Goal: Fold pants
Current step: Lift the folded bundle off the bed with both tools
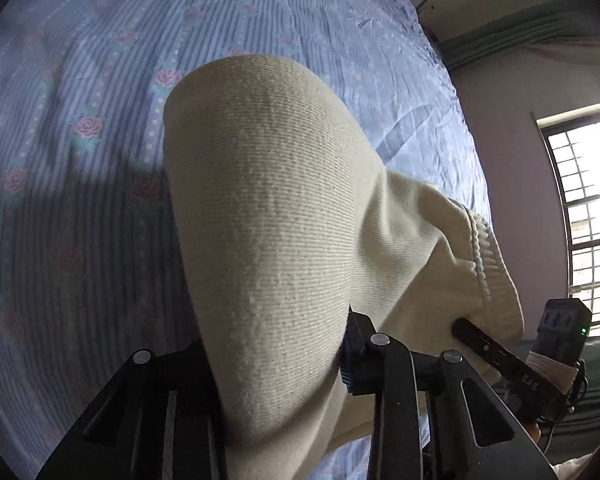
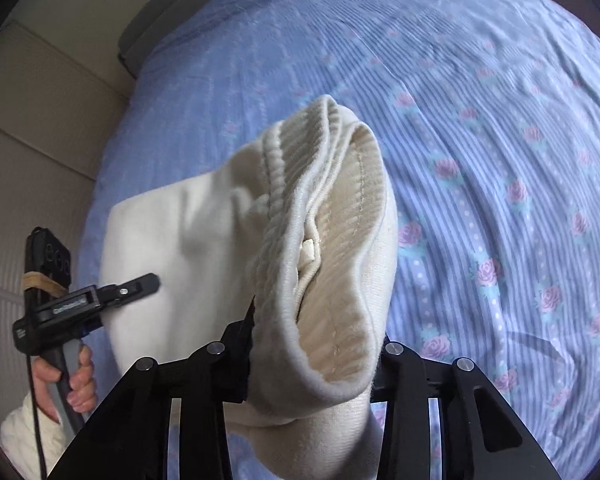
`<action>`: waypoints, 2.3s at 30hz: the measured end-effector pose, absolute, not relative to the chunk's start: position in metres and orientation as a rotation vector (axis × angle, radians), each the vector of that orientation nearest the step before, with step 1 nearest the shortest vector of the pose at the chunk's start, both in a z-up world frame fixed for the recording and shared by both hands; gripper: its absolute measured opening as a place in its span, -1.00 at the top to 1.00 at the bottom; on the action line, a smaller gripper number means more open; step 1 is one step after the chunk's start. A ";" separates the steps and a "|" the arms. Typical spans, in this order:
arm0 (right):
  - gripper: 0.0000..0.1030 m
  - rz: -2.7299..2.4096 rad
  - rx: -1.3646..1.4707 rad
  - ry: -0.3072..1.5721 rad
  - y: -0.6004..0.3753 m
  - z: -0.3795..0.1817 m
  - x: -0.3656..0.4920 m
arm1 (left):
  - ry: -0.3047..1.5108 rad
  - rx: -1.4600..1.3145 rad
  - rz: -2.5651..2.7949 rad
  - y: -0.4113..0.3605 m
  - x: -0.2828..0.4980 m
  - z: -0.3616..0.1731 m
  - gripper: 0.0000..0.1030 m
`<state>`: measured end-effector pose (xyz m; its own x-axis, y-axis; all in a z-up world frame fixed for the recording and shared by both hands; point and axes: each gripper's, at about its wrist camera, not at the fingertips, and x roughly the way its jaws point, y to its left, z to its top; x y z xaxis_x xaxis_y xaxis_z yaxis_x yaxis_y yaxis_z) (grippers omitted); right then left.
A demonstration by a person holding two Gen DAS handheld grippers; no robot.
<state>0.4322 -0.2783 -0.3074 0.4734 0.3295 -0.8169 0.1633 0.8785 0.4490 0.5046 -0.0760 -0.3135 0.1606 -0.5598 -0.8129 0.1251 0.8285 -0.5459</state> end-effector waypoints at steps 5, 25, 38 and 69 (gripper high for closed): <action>0.25 0.173 0.427 1.042 -0.270 -0.265 0.412 | 1.324 -0.404 -0.499 -0.079 0.469 -0.288 0.39; 0.25 0.451 0.262 0.887 -0.203 -0.133 0.292 | 1.100 -0.377 -0.347 -0.021 0.293 -0.140 0.39; 0.25 0.365 0.276 0.831 -0.050 -0.115 0.281 | 1.037 -0.339 -0.441 0.130 0.290 -0.107 0.39; 0.05 0.333 0.263 1.409 0.270 -0.307 0.503 | 1.371 -0.168 -0.084 0.469 0.499 -0.279 0.13</action>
<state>0.5034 0.2704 -0.3065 0.1277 0.3790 -0.9165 -0.0711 0.9252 0.3727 0.4989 0.4692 -0.2790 0.1984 -0.1577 -0.9674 -0.0384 0.9850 -0.1684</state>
